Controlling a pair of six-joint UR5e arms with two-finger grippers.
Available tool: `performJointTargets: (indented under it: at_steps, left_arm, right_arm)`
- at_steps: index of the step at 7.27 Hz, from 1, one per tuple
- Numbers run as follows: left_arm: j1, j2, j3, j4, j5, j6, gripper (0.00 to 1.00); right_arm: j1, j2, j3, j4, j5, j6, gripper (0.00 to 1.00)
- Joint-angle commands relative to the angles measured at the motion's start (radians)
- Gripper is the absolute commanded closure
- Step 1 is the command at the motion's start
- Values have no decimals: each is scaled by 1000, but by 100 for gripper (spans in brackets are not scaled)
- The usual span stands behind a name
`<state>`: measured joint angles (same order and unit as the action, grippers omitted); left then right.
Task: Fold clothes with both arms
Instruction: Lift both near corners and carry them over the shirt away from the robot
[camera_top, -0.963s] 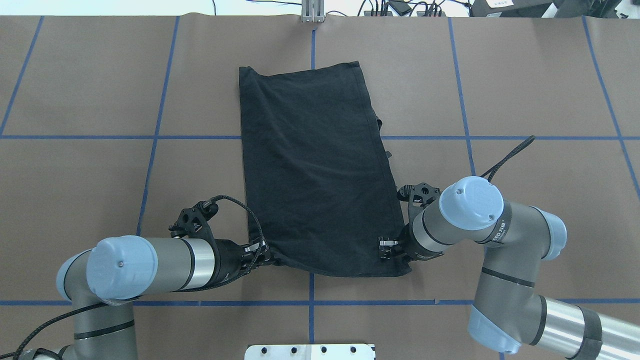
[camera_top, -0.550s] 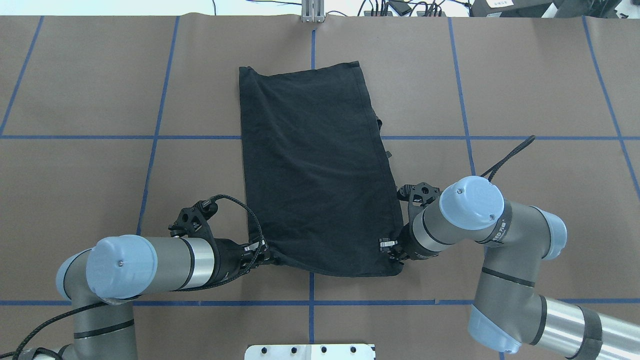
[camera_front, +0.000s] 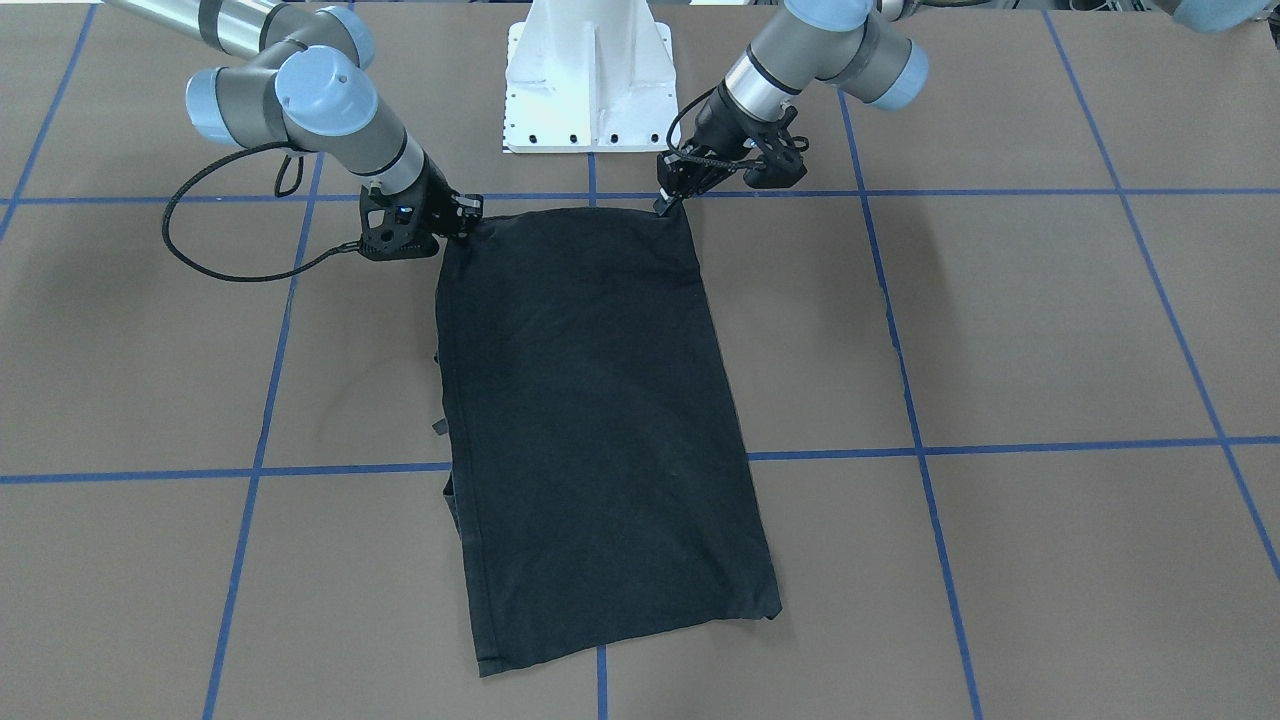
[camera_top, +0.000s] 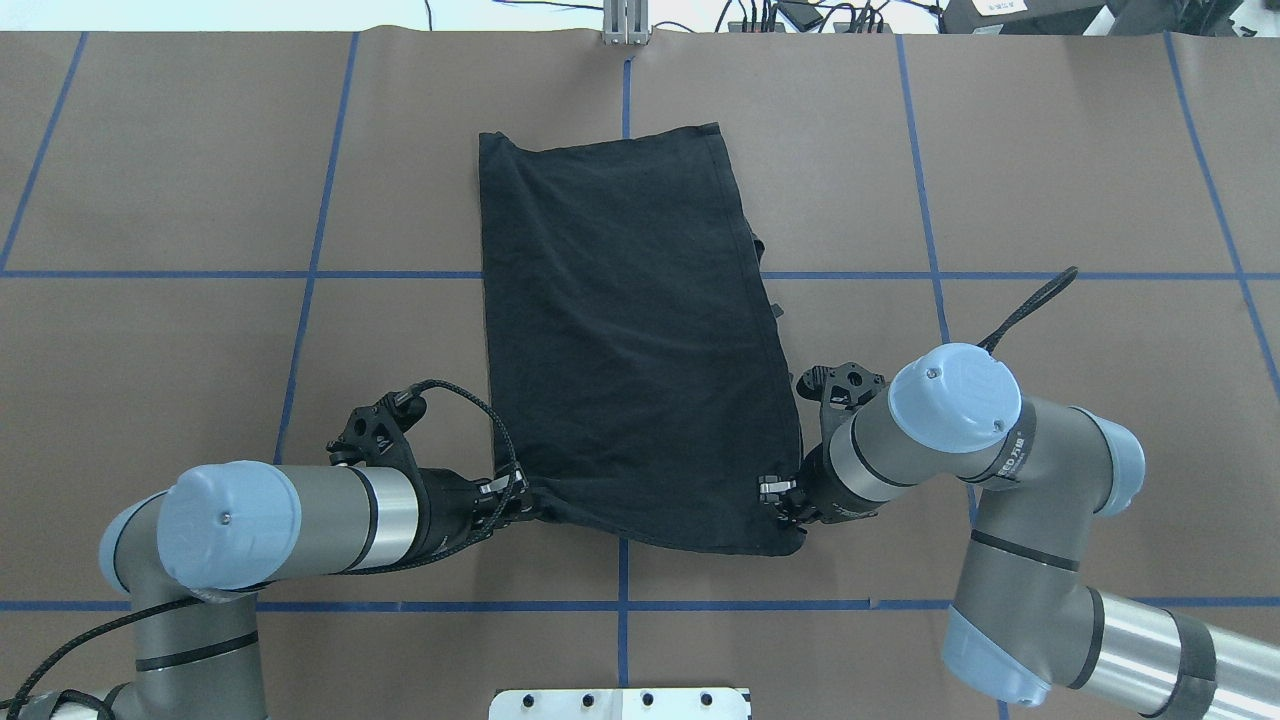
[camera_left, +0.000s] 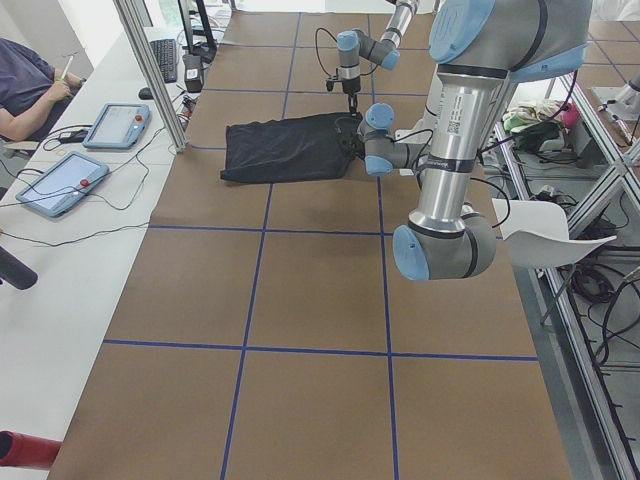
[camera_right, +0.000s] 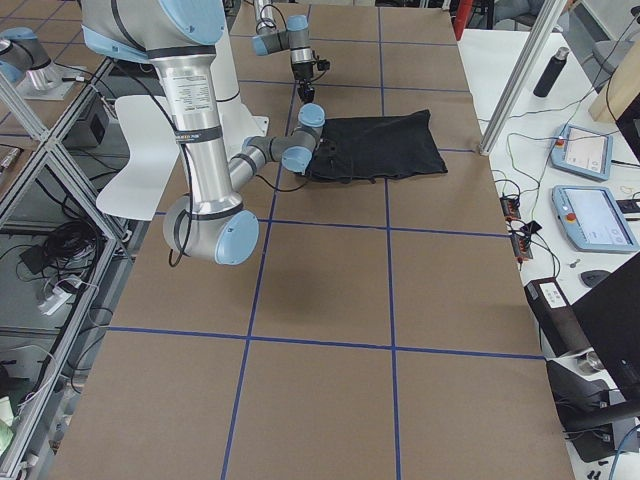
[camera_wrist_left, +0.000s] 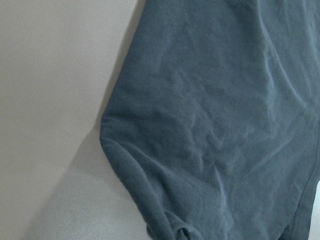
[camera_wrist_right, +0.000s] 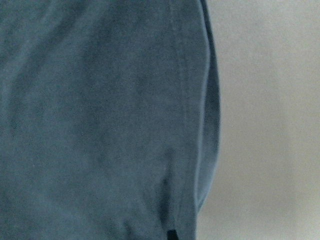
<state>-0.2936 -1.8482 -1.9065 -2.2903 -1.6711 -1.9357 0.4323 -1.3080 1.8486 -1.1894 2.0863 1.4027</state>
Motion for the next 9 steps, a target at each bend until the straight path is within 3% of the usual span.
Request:
performJointTargets:
  at_steps: [1,2,4,7,9]
  left_arm:
    - [4,27,-35,2,-2,1,100]
    - [17,41,-35,2,-2,1,100]
    - [54,50,-43,2,-9,1,100]
    - [91,168,-147,0,-44,3,100]
    - [91,169,-196,2,-68,1,100]
  right_arm:
    - [0,-52,85,-4,154,92,100]
    - [-3,-53,101,-6,213,167,100]
    - [-96,-47,130,-1,201,370,100]
    - [-113,-51,162,-3,195,375,100]
    - [-54,-48,162,-3,224,371,100]
